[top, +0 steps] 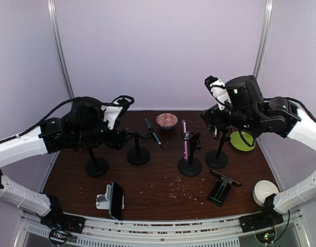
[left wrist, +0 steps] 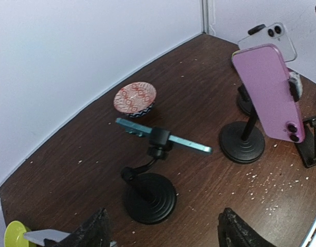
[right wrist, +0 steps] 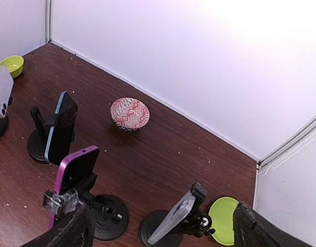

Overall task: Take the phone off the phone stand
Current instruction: Pick up the phone stand with the phone from the center of the board.

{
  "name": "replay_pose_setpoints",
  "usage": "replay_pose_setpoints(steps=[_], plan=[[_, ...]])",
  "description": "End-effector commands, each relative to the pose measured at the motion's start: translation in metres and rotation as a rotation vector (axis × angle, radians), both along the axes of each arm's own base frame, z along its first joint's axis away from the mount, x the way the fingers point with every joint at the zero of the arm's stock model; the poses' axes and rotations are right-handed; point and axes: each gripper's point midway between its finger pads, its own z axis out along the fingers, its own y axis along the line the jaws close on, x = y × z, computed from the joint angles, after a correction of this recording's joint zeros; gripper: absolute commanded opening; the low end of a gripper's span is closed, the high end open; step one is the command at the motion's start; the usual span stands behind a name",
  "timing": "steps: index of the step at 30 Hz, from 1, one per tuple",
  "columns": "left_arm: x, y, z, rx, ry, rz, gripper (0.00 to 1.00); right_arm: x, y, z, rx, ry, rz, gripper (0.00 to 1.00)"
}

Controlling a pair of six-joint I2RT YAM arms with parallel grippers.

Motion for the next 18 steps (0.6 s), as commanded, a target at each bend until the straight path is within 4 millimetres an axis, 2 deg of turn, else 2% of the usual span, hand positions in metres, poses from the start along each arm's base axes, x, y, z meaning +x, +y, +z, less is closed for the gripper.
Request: replay_pose_setpoints(steps=[1, 4, 5, 9, 12, 14, 18], plan=[[-0.001, -0.045, 0.020, -0.111, -0.064, -0.050, 0.73, -0.008, -0.002, -0.003, -0.084, -0.096, 0.113, 0.93], [-0.007, -0.063, 0.014, -0.090, -0.049, -0.132, 0.75, -0.032, 0.008, -0.030, -0.148, -0.088, 0.319, 0.91], [-0.009, -0.066, 0.014, -0.082, -0.049, -0.154, 0.76, -0.040, 0.009, -0.033, -0.148, -0.102, 0.367, 0.90], [-0.015, -0.063, 0.013, -0.059, -0.072, -0.191, 0.77, -0.060, -0.002, -0.019, -0.107, -0.258, 0.457, 0.90], [-0.017, -0.061, 0.008, -0.043, -0.082, -0.202, 0.79, -0.069, -0.003, -0.026, -0.175, -0.354, 0.531, 0.91], [-0.018, -0.061, 0.006, -0.032, -0.082, -0.209, 0.79, -0.074, 0.001, -0.042, -0.275, -0.366, 0.601, 0.91], [-0.021, -0.060, 0.001, -0.008, -0.081, -0.235, 0.79, -0.070, 0.006, -0.070, -0.437, -0.300, 0.665, 0.91]])
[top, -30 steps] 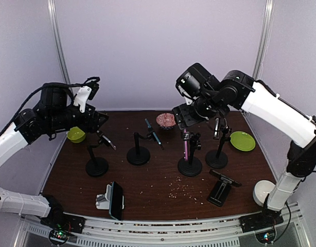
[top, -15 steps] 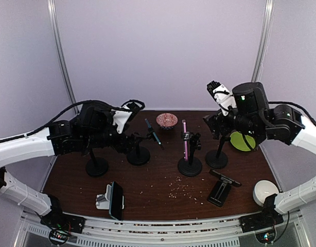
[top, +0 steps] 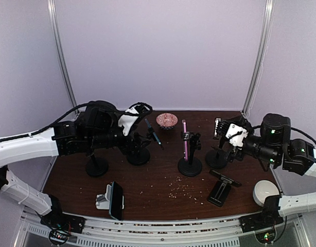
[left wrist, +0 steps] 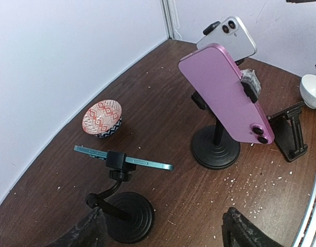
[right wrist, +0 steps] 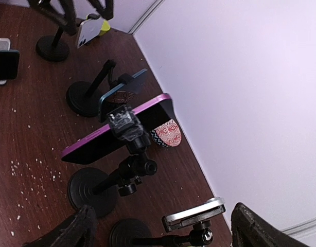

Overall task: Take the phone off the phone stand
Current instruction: Pick up the phone stand with the phone from the center of the board.

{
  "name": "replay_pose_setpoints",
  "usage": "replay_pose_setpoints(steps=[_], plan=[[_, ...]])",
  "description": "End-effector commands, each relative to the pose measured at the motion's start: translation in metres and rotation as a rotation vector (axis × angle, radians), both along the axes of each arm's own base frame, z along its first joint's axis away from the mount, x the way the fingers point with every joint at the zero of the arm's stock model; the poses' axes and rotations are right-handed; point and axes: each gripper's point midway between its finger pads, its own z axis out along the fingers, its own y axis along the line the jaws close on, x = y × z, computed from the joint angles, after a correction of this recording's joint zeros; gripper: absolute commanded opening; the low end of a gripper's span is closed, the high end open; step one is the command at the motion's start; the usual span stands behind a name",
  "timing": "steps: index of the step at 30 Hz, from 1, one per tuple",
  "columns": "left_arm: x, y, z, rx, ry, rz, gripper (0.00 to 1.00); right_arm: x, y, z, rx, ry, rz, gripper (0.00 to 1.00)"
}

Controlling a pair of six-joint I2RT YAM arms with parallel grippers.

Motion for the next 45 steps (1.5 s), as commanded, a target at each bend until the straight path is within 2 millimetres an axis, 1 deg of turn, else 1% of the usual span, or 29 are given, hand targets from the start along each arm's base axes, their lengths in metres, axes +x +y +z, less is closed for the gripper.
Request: replay_pose_setpoints(steps=[1, 5, 7, 8, 13, 15, 16, 17, 20, 22, 27, 30, 33, 35, 45], plan=[[-0.005, -0.001, 0.009, -0.004, -0.047, -0.052, 0.79, -0.001, 0.019, -0.021, -0.204, -0.044, 0.121, 0.91], [-0.011, 0.009, 0.007, 0.056, -0.044, -0.065, 0.79, 0.004, 0.034, -0.032, -0.295, -0.034, 0.174, 0.90], [-0.012, 0.016, 0.009, 0.090, -0.035, -0.051, 0.80, 0.008, 0.042, -0.032, -0.320, -0.037, 0.190, 0.88], [-0.012, 0.018, 0.015, 0.097, -0.029, -0.045, 0.80, 0.010, 0.045, -0.033, -0.340, -0.039, 0.194, 0.88], [-0.020, 0.034, 0.021, 0.145, 0.008, -0.031, 0.79, 0.021, 0.060, -0.037, -0.422, -0.055, 0.218, 0.84], [-0.020, 0.042, 0.019, 0.161, -0.002, -0.015, 0.79, 0.025, 0.066, -0.041, -0.447, -0.054, 0.229, 0.82], [-0.017, 0.046, 0.017, 0.166, -0.010, 0.014, 0.79, 0.028, 0.068, -0.044, -0.467, -0.051, 0.230, 0.81], [-0.013, 0.047, 0.016, 0.157, -0.019, 0.041, 0.79, 0.030, 0.069, -0.047, -0.484, -0.051, 0.232, 0.80], [-0.009, 0.046, 0.004, 0.185, -0.008, 0.055, 0.78, 0.035, 0.072, -0.048, -0.511, -0.040, 0.240, 0.76], [-0.008, 0.044, 0.002, 0.189, -0.008, 0.055, 0.77, 0.036, 0.073, -0.048, -0.516, -0.030, 0.252, 0.74], [-0.009, 0.043, 0.015, 0.144, -0.050, 0.037, 0.77, 0.037, 0.077, -0.050, -0.503, 0.007, 0.285, 0.70], [-0.011, 0.049, 0.019, 0.155, -0.072, 0.036, 0.77, 0.038, 0.078, -0.052, -0.490, 0.028, 0.301, 0.69], [-0.010, 0.057, 0.020, 0.171, -0.095, 0.055, 0.77, 0.039, 0.080, -0.052, -0.475, 0.038, 0.316, 0.64], [-0.011, 0.060, 0.024, 0.166, -0.109, 0.062, 0.77, 0.040, 0.081, -0.053, -0.466, 0.046, 0.324, 0.62], [-0.013, 0.061, 0.025, 0.158, -0.112, 0.052, 0.77, 0.044, 0.087, -0.055, -0.413, 0.085, 0.357, 0.57]])
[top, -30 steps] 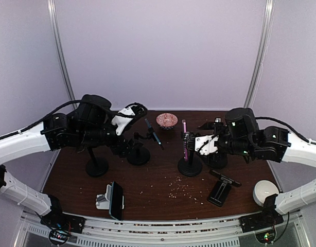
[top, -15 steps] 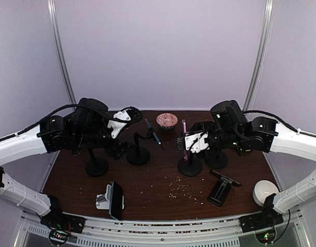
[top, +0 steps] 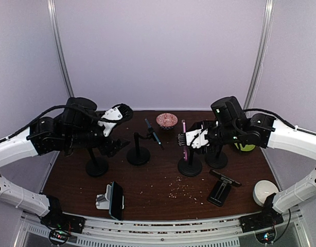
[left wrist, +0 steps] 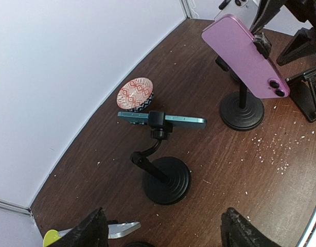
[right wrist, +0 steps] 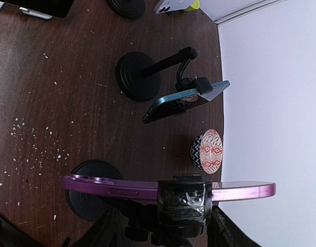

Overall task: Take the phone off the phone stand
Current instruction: Pick up the phone stand with the phone from the center of the board.

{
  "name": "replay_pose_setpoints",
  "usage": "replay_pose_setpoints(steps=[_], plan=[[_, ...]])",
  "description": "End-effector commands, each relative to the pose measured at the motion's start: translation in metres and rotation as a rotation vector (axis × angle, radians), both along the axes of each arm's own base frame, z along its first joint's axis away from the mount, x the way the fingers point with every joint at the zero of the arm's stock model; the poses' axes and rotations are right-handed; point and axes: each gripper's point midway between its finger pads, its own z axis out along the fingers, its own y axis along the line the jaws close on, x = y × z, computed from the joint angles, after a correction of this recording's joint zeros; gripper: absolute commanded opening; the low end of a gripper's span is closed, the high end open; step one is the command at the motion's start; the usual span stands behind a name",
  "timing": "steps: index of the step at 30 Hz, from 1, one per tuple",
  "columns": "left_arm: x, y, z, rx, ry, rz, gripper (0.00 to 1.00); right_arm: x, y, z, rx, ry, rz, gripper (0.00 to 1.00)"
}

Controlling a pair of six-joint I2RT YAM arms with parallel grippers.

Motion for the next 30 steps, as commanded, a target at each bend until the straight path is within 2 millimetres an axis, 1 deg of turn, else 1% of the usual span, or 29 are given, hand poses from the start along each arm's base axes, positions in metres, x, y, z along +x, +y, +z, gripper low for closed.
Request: replay_pose_setpoints(steps=[1, 5, 12, 18, 24, 28, 30], plan=[[0.003, -0.003, 0.006, -0.025, -0.030, 0.001, 0.77, 0.000, 0.008, 0.002, 0.030, 0.034, 0.022, 0.56], [0.003, -0.004, 0.004, -0.027, -0.024, -0.003, 0.77, 0.003, 0.009, 0.001, 0.028, 0.029, 0.013, 0.55], [0.002, -0.008, 0.003, -0.044, -0.010, -0.012, 0.76, 0.018, 0.006, -0.004, -0.008, -0.025, -0.023, 0.55], [0.003, -0.007, 0.006, -0.049, -0.020, -0.007, 0.76, 0.025, 0.012, -0.002, 0.001, -0.044, -0.022, 0.53], [0.003, -0.007, 0.004, -0.041, -0.020, -0.006, 0.76, 0.030, 0.014, -0.005, -0.011, -0.050, -0.029, 0.47], [0.003, -0.006, 0.003, -0.039, -0.021, -0.003, 0.76, 0.031, 0.014, -0.002, -0.006, -0.061, -0.029, 0.39], [0.003, -0.007, 0.003, -0.040, -0.021, -0.004, 0.76, 0.031, 0.014, 0.000, -0.005, -0.069, -0.028, 0.32]])
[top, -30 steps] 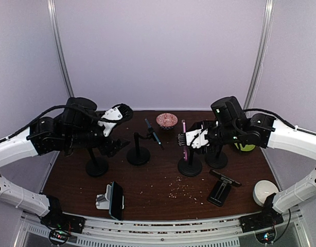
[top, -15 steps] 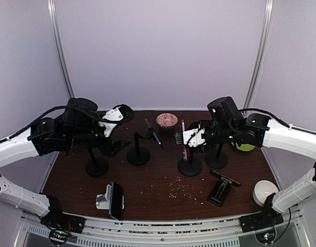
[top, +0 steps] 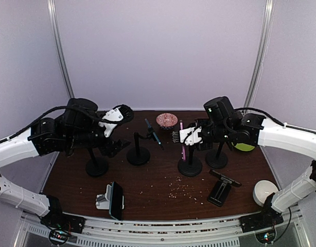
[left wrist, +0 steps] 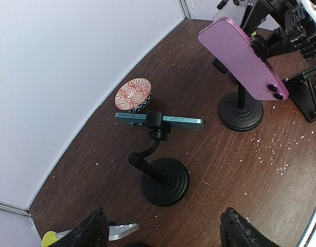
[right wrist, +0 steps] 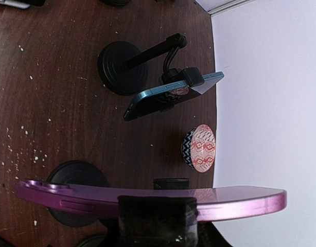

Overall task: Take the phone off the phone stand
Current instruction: Pick up the phone stand with the phone from the center of the board.

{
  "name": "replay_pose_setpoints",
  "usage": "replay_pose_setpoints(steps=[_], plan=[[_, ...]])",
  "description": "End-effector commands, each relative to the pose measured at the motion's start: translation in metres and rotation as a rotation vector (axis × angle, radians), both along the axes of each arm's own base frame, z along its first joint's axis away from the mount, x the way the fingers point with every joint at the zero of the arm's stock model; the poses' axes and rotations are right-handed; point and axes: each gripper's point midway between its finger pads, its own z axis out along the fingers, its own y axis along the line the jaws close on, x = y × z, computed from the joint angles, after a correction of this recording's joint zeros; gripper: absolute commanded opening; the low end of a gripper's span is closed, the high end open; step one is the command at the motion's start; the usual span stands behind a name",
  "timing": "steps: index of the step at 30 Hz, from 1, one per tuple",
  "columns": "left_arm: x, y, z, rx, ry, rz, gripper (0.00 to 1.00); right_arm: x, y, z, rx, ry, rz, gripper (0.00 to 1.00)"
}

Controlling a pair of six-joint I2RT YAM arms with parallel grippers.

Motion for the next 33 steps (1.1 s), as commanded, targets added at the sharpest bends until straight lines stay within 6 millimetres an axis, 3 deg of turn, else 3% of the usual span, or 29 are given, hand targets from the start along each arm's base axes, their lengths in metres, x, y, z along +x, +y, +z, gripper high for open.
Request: replay_pose_setpoints(steps=[1, 6, 10, 16, 22, 26, 30, 33], plan=[[0.004, -0.004, 0.006, -0.035, -0.023, 0.004, 0.76, 0.004, 0.002, 0.013, 0.016, -0.029, 0.000, 0.29], [0.004, -0.005, 0.005, -0.032, -0.023, 0.003, 0.76, 0.005, 0.003, 0.024, 0.054, -0.054, -0.010, 0.07], [0.005, -0.006, 0.007, -0.039, -0.030, 0.003, 0.76, 0.002, 0.004, 0.032, 0.091, -0.051, -0.004, 0.00], [0.008, -0.006, 0.011, -0.058, -0.035, 0.023, 0.76, 0.010, 0.003, 0.062, 0.260, -0.069, -0.103, 0.00], [0.012, -0.007, 0.028, -0.146, -0.063, 0.055, 0.78, 0.010, -0.004, 0.086, 0.432, -0.080, -0.174, 0.00], [0.017, -0.013, 0.042, -0.224, -0.094, 0.064, 0.84, 0.006, -0.009, 0.094, 0.478, -0.056, -0.193, 0.00], [0.019, -0.025, 0.052, -0.282, -0.114, 0.037, 0.97, -0.001, -0.010, 0.095, 0.484, 0.010, -0.200, 0.00], [0.022, -0.033, 0.060, -0.323, -0.128, 0.033, 0.98, -0.004, -0.011, 0.100, 0.510, 0.074, -0.225, 0.00]])
